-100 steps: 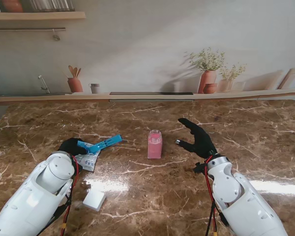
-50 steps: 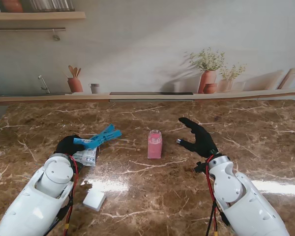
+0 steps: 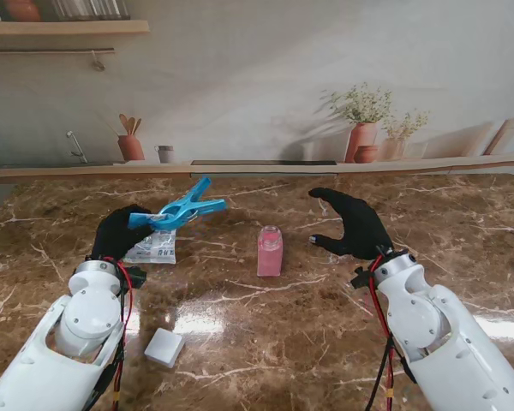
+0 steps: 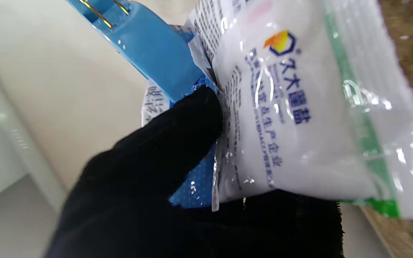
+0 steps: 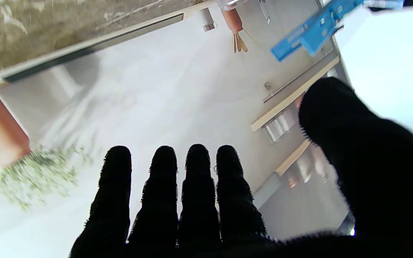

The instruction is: Fill the seasoning bottle

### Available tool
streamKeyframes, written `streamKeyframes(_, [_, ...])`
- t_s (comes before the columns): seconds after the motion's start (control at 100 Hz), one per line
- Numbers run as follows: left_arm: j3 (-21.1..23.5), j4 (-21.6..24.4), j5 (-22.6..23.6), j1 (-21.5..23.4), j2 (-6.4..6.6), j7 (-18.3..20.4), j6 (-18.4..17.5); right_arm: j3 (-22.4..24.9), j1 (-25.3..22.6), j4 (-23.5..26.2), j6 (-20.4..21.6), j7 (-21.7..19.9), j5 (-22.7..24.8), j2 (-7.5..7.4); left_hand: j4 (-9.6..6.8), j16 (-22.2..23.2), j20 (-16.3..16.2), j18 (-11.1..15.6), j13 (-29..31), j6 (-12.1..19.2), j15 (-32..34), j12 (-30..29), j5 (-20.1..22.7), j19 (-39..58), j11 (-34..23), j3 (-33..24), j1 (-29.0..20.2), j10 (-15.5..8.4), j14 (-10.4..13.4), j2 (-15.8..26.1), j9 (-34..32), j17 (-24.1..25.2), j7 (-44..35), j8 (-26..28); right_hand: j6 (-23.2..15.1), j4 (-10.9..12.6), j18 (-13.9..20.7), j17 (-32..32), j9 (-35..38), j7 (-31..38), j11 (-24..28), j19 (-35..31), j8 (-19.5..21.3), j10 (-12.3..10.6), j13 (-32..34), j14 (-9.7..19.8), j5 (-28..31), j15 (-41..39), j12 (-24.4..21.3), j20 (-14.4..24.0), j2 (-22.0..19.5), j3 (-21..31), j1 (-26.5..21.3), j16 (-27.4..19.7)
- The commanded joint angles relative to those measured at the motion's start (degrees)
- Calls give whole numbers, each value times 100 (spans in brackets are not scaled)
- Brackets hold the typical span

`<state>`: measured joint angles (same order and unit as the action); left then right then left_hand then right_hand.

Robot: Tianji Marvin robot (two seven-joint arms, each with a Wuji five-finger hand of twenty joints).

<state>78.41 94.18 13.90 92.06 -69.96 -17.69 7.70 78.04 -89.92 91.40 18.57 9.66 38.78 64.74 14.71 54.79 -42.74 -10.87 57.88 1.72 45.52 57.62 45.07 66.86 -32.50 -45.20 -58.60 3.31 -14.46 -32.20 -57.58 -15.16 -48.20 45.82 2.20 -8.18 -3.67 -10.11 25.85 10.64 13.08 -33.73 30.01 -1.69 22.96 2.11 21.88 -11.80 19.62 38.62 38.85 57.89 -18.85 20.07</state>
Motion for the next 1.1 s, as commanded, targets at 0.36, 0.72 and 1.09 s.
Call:
streamKeyframes(0.36, [-442,1069,285,231,121,254,-367,410,-491,2176,-137,-1035,1781,-362,-318,183,-31,-49,311,638,177,162,939,67,-381,-381,-736,-292,19,858,-213,-12,-1283,958,339,-32,361,590,-791,-427,-571,596,-163,103,-750,174,-696,541,-171,-397,329,-294,371,-392])
streamKeyframes(0.72, [-1097,1165,305,44,125,351,-351,19,-247,2691,-286,-2214,2420,-520,-289,206,-86,-93,394,629,190,157,972,73,-356,-529,-690,-261,-22,790,-282,-69,-1249,952,761,549,487,926,-1308,-791,-846,784,177,367,-1291,98,-1213,693,-160,-556,-231,-1436,1074,-482])
streamKeyframes(1.09, [-1579,1104,311,-133,111,374,-515,-527,90,2460,-656,-2365,3580,-573,-264,211,-128,-102,411,643,188,160,965,75,-349,-562,-668,-268,-25,771,-282,-77,-1253,950,604,507,544,1100,-1529,-519,-827,771,550,383,-1620,32,-1178,646,-90,-553,-211,-1308,1171,-457])
